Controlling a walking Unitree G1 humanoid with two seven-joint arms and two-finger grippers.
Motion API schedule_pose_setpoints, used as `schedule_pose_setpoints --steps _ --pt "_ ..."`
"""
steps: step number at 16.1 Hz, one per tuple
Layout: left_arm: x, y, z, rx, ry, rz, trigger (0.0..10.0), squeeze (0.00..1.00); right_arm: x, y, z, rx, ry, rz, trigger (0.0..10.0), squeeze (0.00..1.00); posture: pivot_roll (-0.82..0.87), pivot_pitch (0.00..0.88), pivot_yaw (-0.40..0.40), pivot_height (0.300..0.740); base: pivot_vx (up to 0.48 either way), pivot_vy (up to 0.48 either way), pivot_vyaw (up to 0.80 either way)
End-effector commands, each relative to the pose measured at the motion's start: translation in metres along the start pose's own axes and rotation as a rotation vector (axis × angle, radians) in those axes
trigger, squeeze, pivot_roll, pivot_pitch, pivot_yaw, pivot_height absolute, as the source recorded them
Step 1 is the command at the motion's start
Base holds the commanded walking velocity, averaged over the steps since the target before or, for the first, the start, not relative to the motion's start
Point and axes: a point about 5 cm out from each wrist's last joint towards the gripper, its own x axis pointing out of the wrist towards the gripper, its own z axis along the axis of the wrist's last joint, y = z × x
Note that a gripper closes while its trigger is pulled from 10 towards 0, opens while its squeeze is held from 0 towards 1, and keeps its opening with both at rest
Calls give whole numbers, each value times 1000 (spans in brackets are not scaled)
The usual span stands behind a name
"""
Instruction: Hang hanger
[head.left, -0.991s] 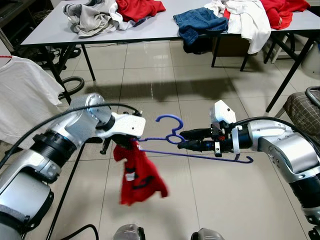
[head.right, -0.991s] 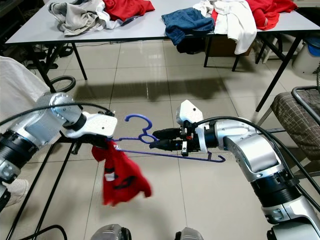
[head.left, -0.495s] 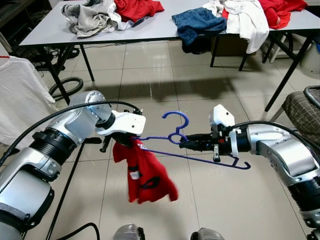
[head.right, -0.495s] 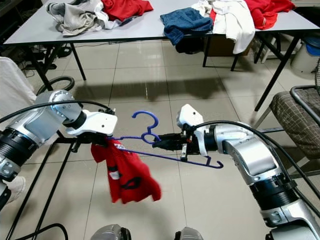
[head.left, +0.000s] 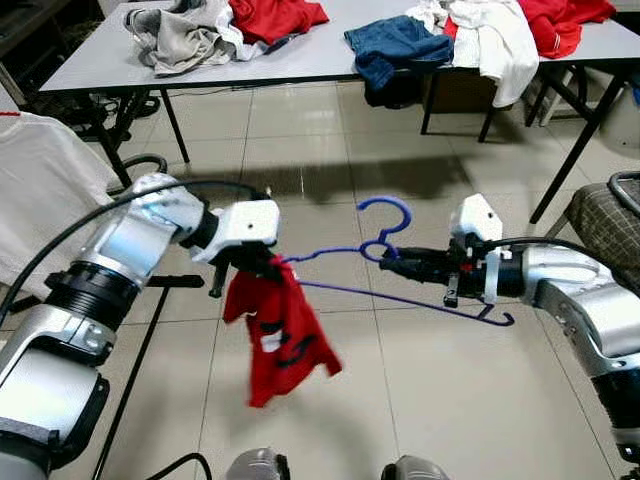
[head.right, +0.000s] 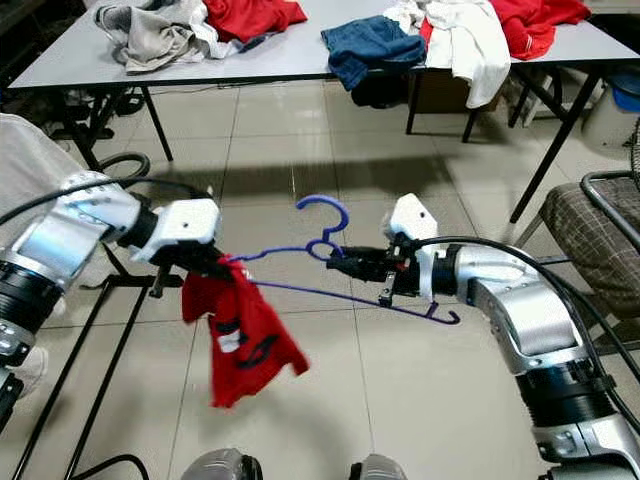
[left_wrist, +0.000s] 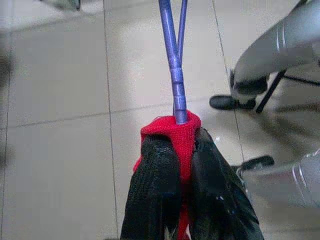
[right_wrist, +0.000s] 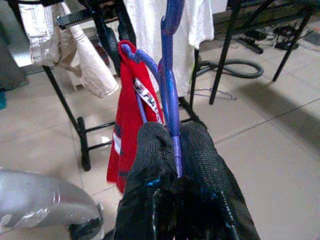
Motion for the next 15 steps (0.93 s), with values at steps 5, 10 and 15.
schedule_pose_setpoints --steps 5,10,15 --pt "9 -1 42 115 -271 -41 8588 0 14 14 7 -20 -52 49 0 0 -127 0 71 740 0 0 0" --pt "13 -1 54 108 -330 -76 10000 769 17 15 10 -31 -58 56 0 0 -127 0 73 740 0 0 0" --pt "24 -5 52 101 -316 -59 10000 0 17 14 14 -37 -67 49 0 0 -129 0 76 740 0 0 0"
